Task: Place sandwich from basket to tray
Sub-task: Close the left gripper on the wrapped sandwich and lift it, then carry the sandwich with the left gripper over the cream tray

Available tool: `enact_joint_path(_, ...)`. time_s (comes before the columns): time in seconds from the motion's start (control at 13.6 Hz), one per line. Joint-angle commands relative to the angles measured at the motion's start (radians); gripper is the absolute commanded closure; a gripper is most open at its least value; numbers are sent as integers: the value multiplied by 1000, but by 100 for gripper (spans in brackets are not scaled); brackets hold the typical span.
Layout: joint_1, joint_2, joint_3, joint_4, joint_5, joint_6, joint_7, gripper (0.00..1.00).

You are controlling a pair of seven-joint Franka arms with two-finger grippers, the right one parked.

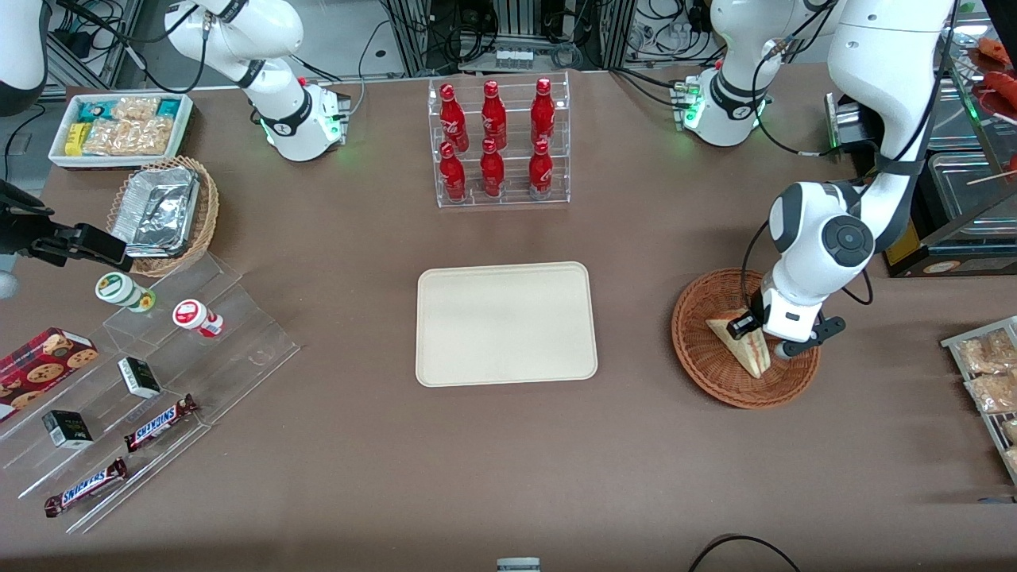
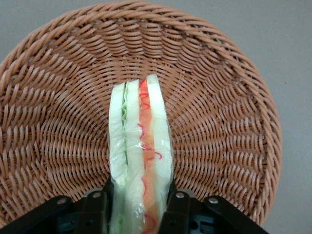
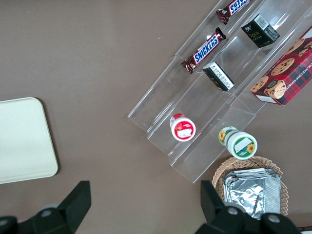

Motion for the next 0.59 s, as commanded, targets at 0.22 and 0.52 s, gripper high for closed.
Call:
enact_joint_path(0.22, -13, -94, -33, 273, 0, -443, -13, 100)
enact_joint_path(0.52, -41, -33, -141, 570, -1, -677, -53, 100)
